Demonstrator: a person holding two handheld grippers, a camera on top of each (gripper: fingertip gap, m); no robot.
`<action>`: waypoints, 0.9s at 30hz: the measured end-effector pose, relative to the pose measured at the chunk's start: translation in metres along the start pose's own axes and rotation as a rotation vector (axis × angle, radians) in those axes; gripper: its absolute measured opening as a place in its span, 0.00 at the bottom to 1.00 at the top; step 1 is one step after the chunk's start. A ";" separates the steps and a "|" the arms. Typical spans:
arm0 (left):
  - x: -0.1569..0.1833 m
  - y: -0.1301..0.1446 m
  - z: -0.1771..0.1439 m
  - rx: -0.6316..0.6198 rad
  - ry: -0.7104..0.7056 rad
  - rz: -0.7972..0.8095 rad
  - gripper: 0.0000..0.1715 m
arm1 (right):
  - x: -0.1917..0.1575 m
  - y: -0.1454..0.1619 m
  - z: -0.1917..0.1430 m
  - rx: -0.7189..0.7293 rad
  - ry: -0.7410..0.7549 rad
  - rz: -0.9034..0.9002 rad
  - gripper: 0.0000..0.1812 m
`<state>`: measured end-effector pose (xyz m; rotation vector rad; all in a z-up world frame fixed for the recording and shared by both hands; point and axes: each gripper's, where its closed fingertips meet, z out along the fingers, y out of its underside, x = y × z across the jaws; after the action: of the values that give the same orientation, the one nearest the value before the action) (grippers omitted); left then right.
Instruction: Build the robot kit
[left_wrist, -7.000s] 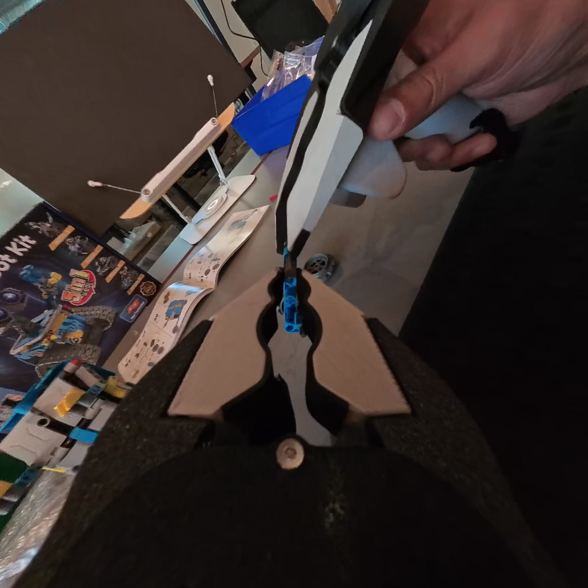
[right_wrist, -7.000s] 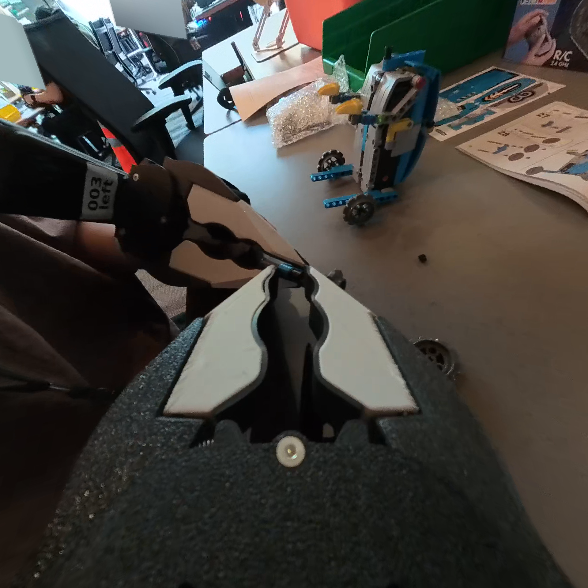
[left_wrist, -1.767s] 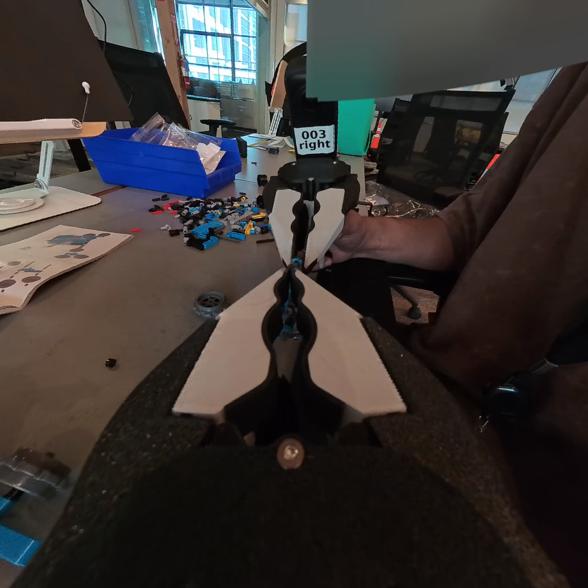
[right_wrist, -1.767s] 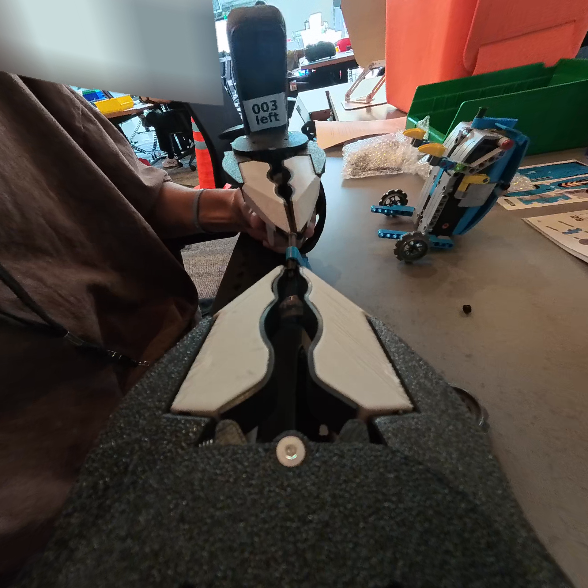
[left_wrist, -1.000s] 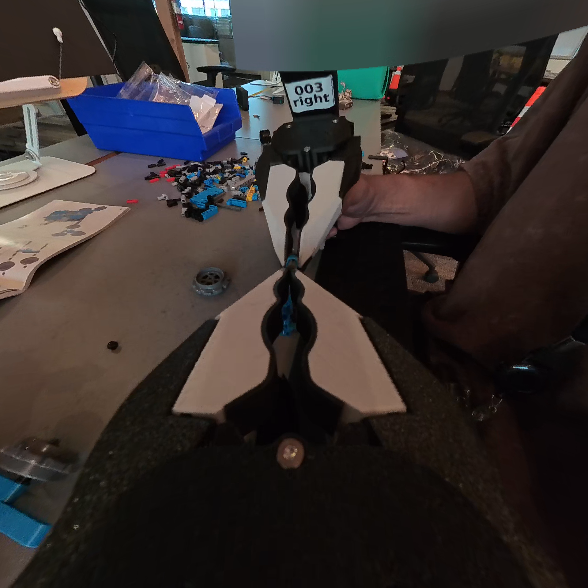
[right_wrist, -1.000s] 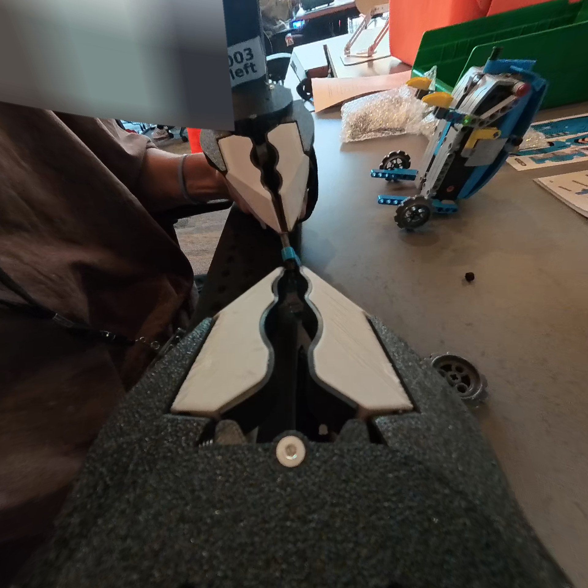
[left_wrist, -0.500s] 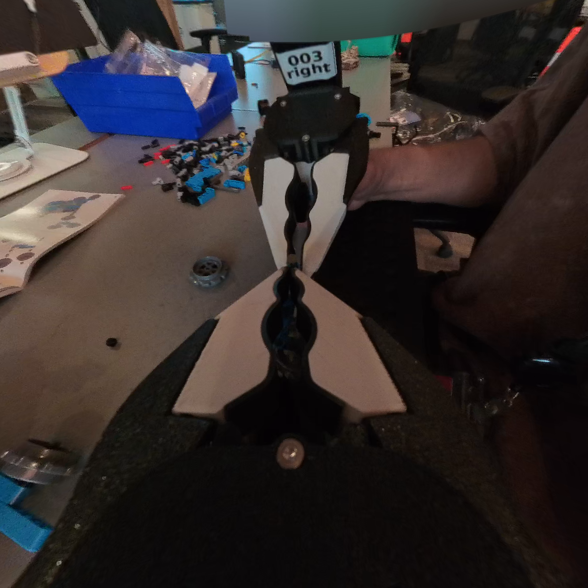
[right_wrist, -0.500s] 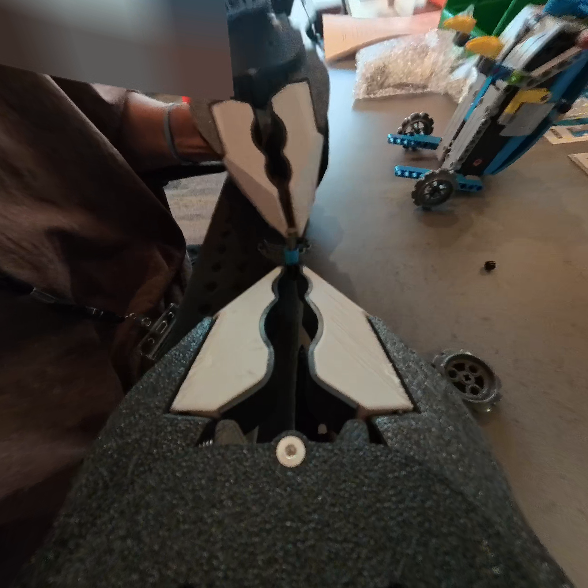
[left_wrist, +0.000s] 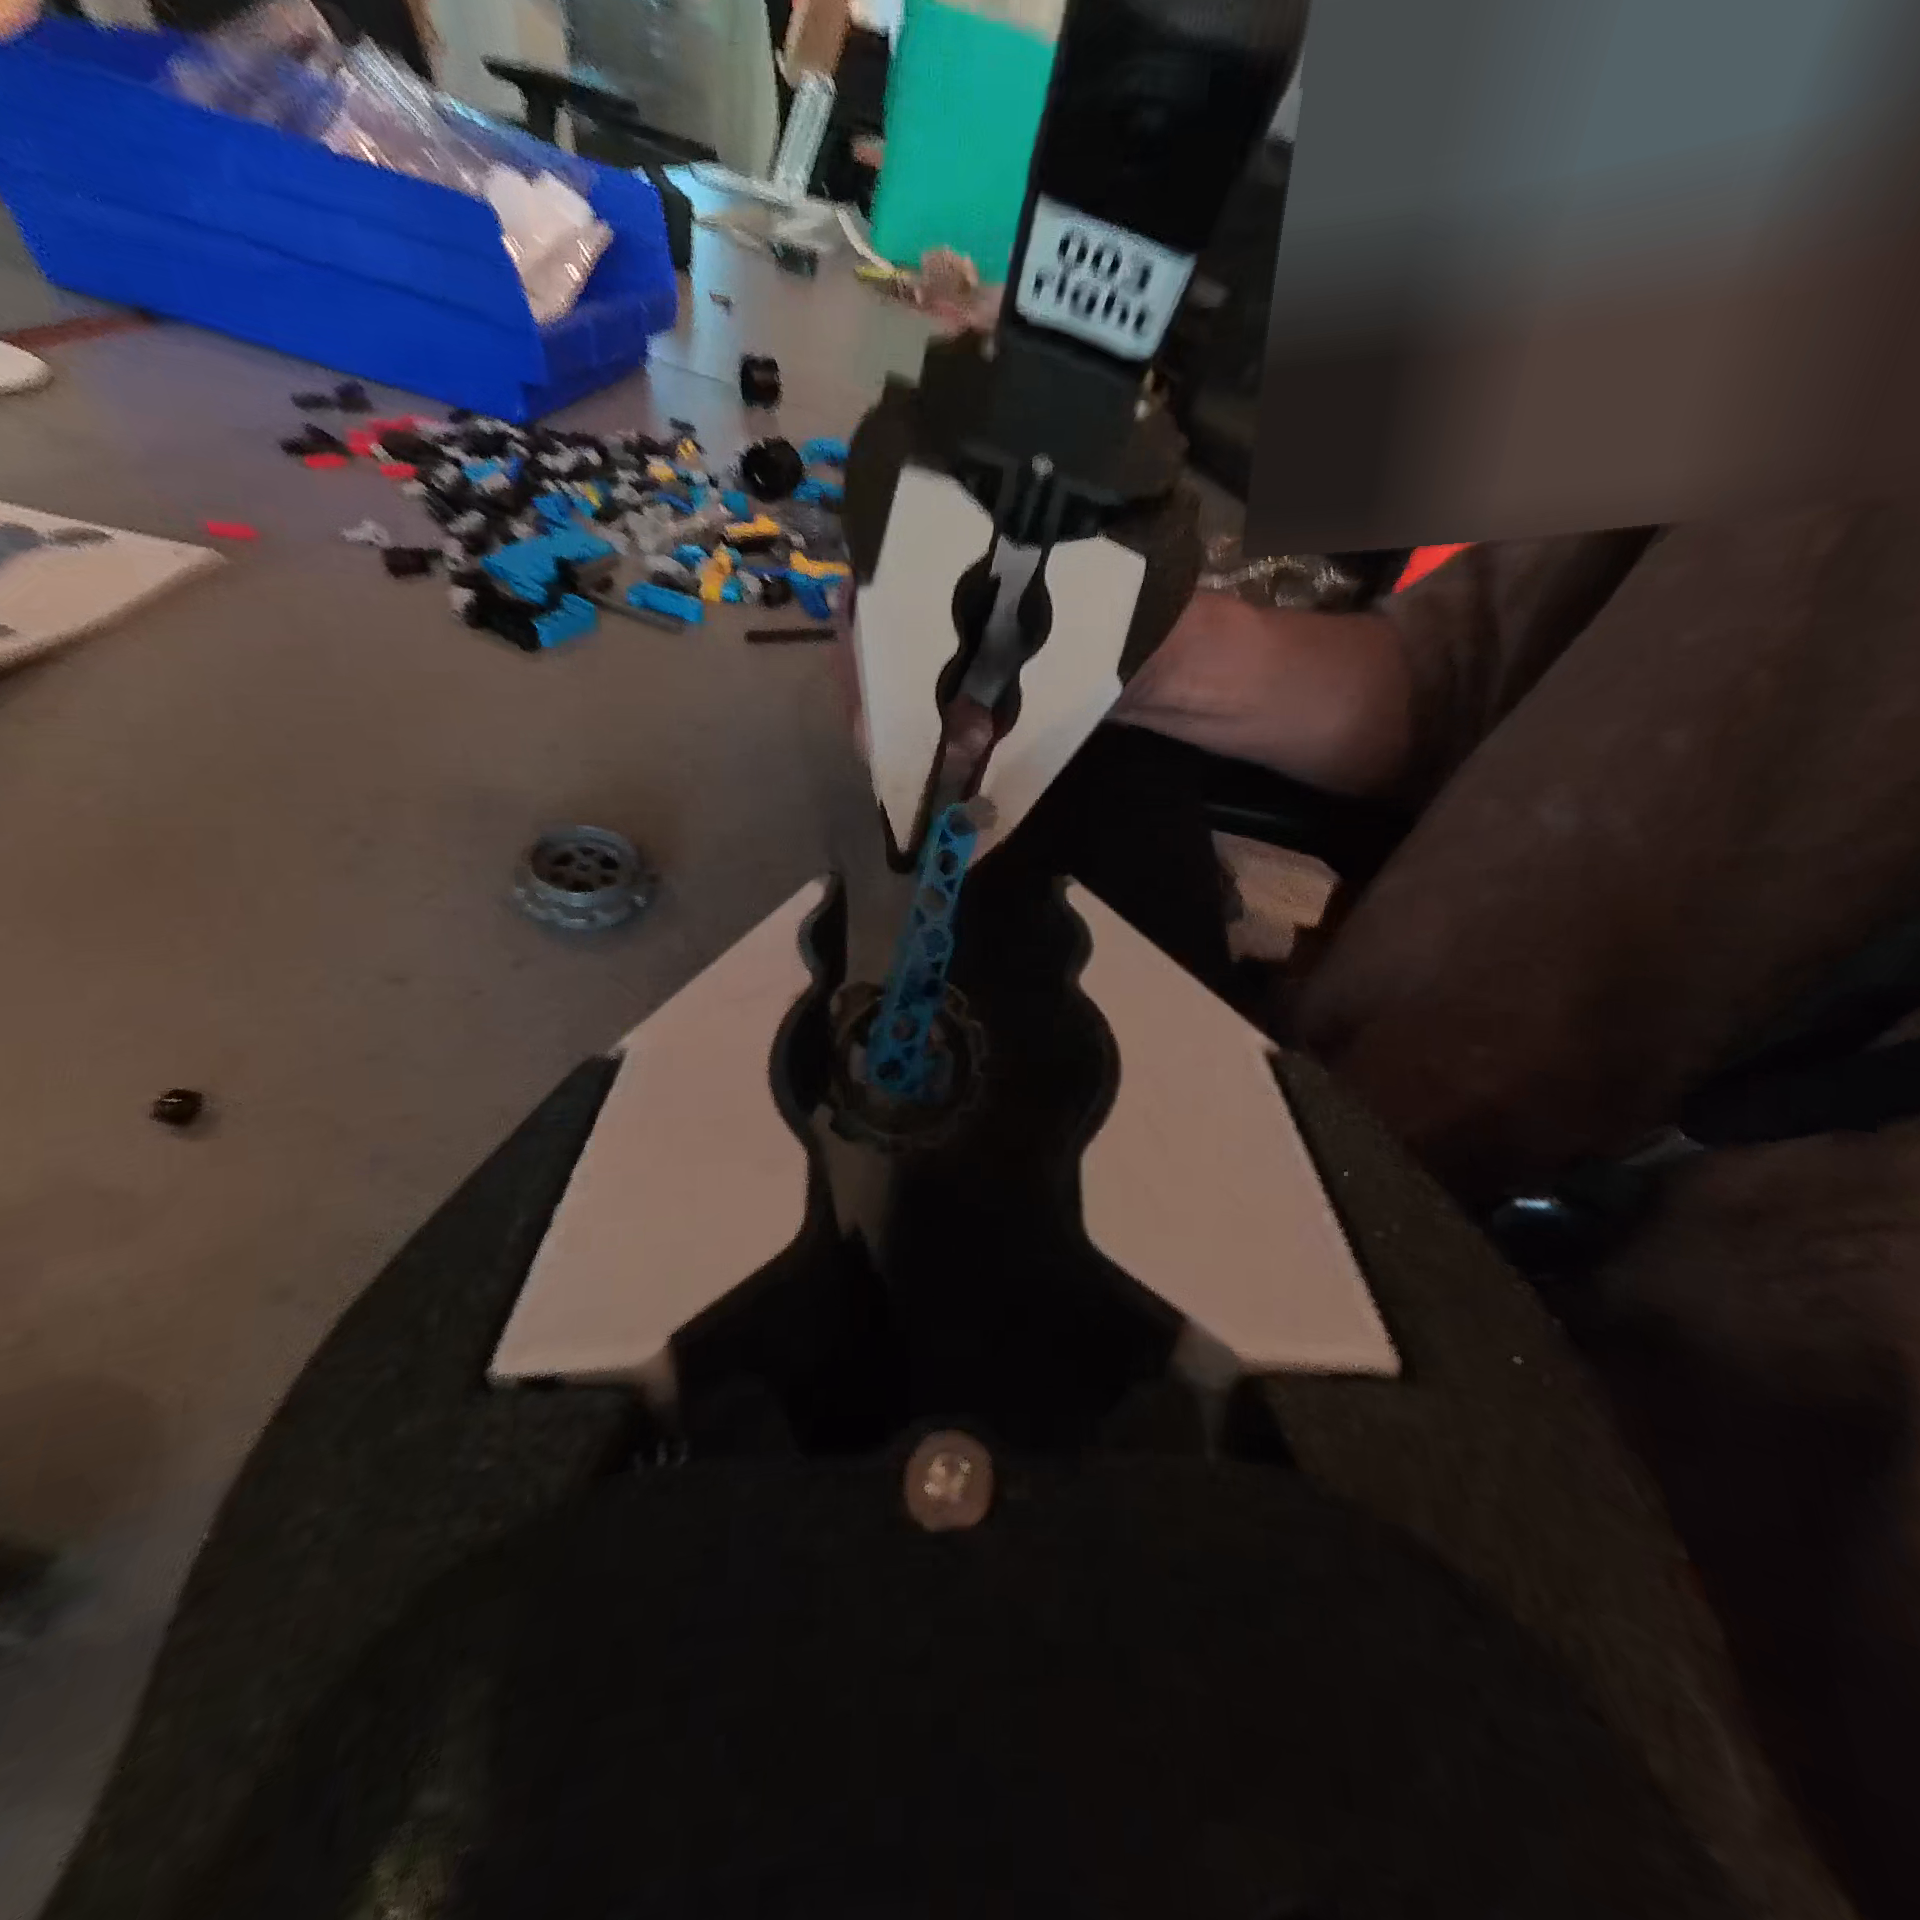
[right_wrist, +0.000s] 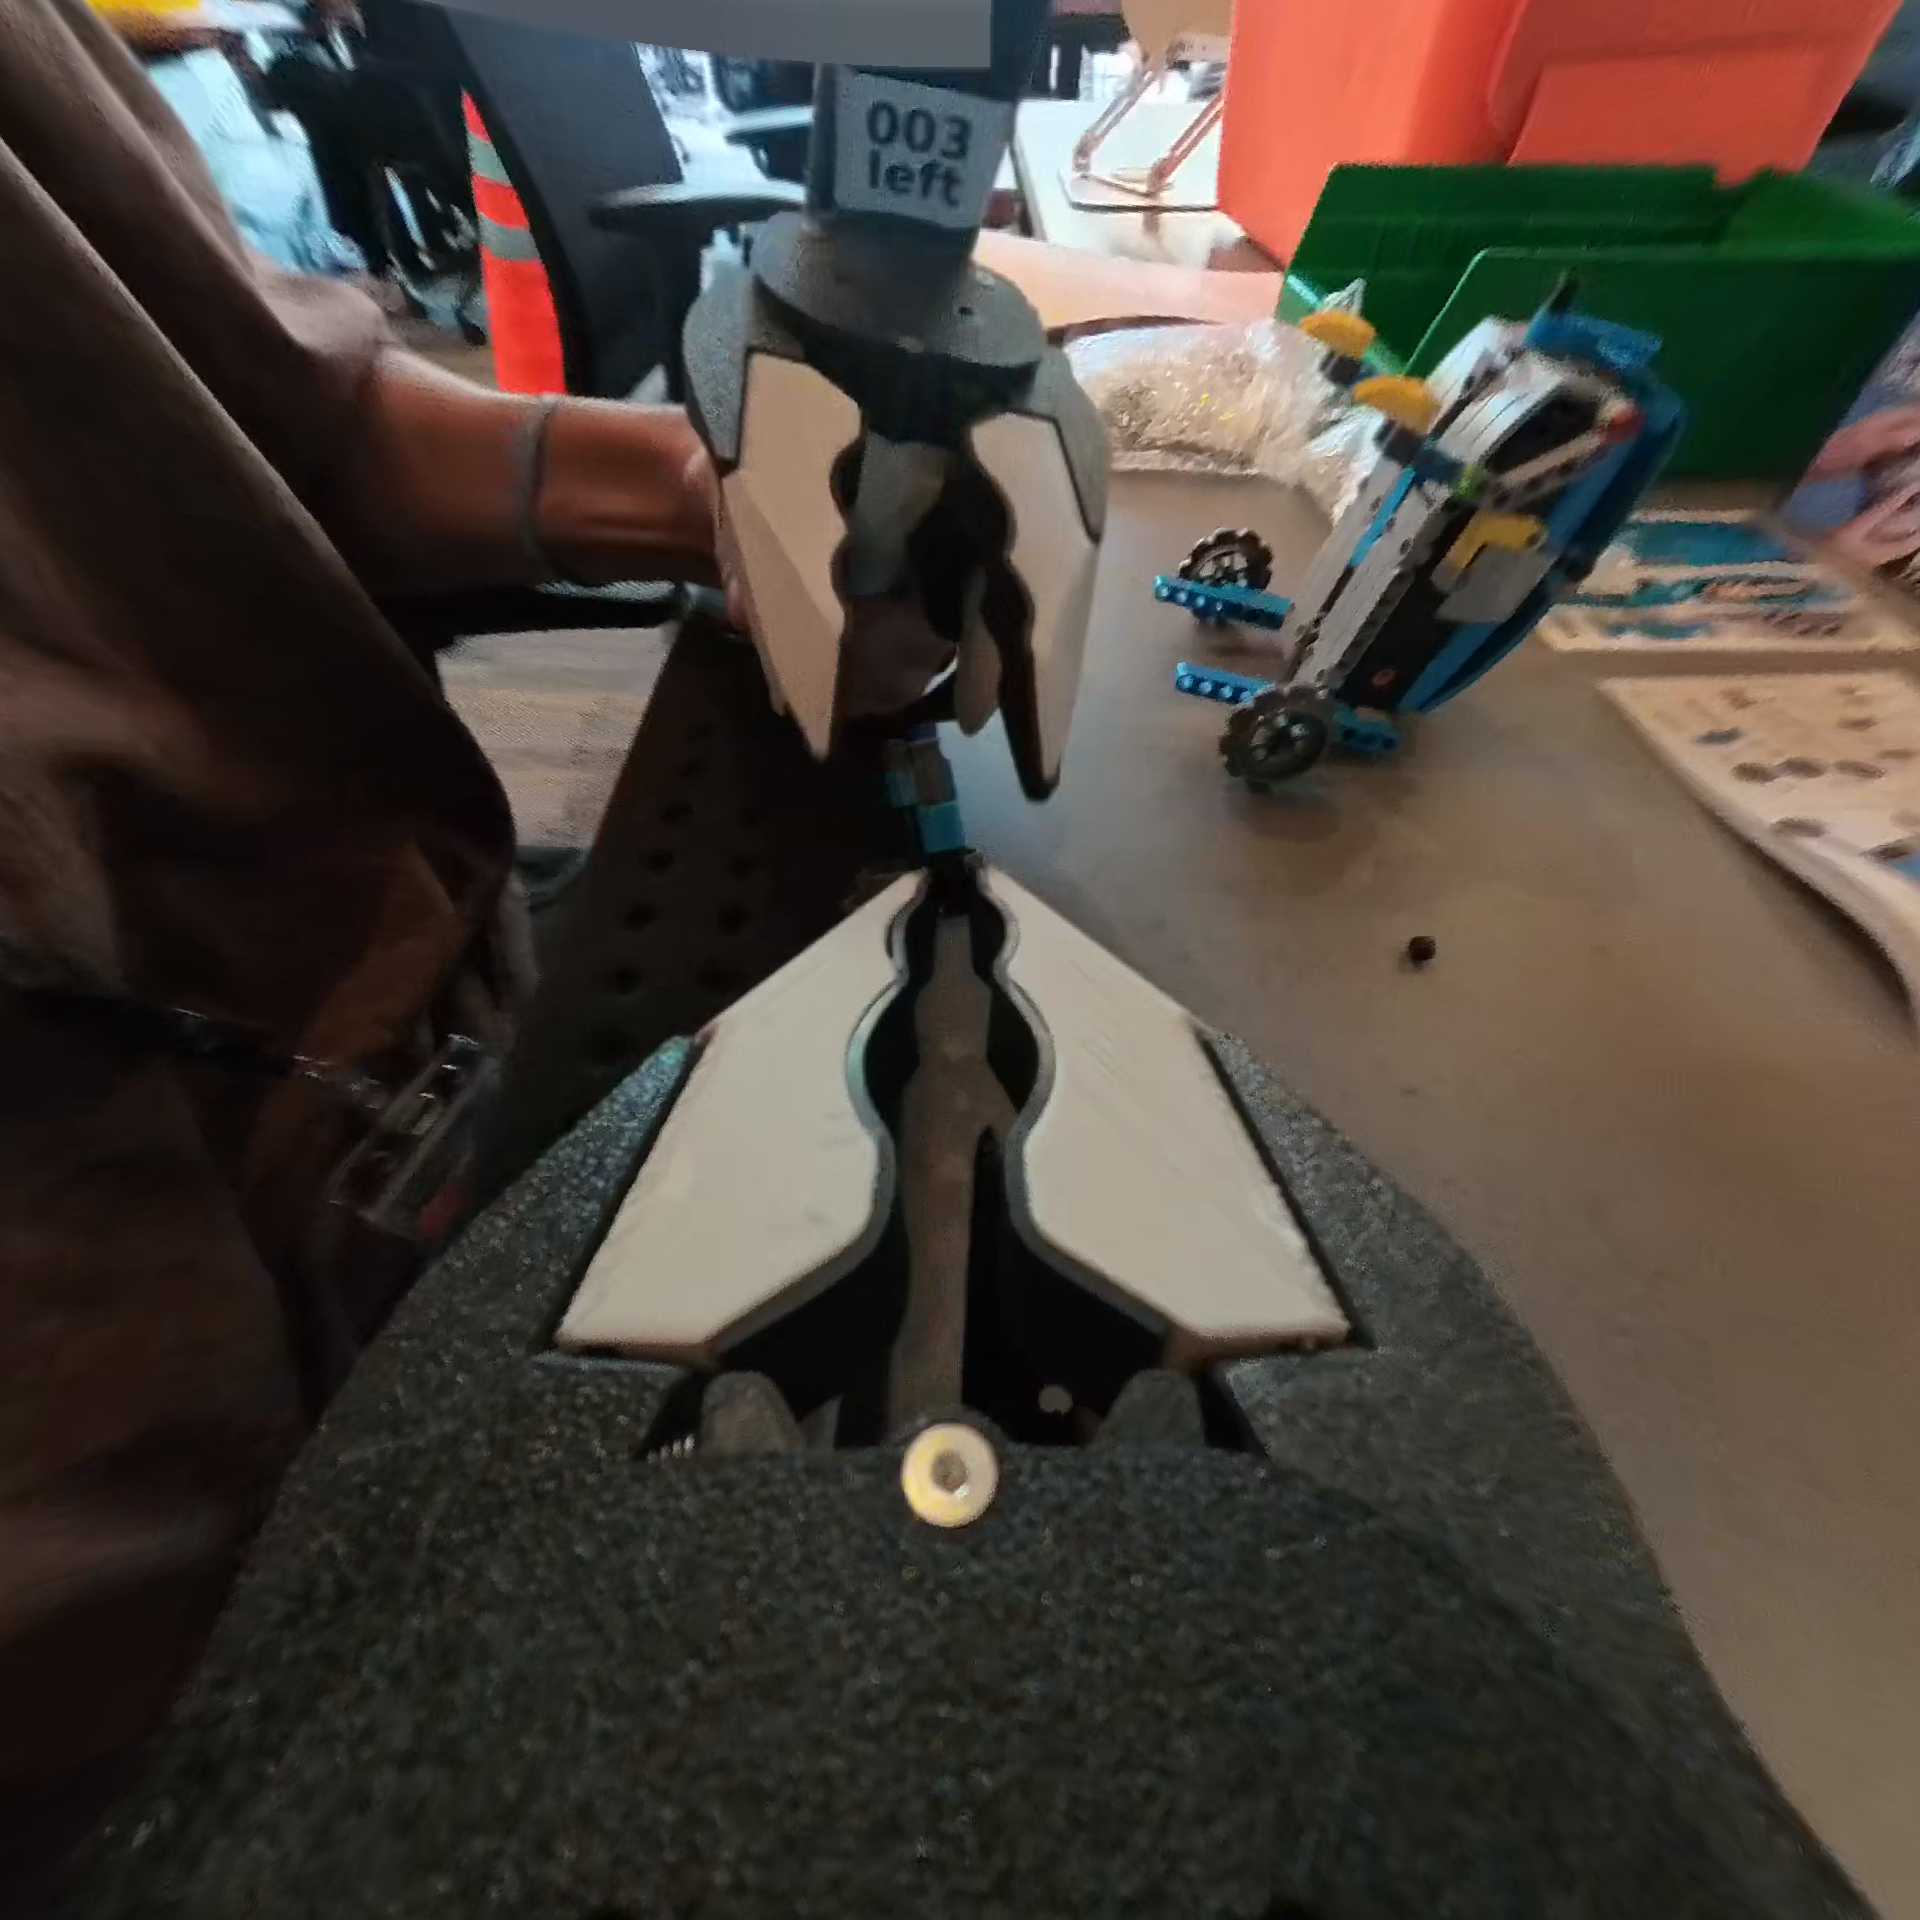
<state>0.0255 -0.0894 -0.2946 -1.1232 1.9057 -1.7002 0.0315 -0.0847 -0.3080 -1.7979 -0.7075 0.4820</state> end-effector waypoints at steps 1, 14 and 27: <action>0.001 0.005 0.004 -0.038 0.011 0.005 0.22 | -0.001 -0.002 0.000 -0.007 0.019 -0.047 0.03; -0.014 -0.005 0.004 -0.004 -0.253 0.254 0.04 | 0.023 0.012 -0.017 -0.188 0.202 -0.048 0.15; -0.039 0.000 0.003 -0.237 -0.826 0.887 0.03 | 0.026 -0.013 -0.001 0.170 0.218 0.652 0.26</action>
<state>0.0523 -0.0622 -0.3046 -0.6820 1.6451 -0.4342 0.0479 -0.0649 -0.2948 -1.8593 0.0885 0.7326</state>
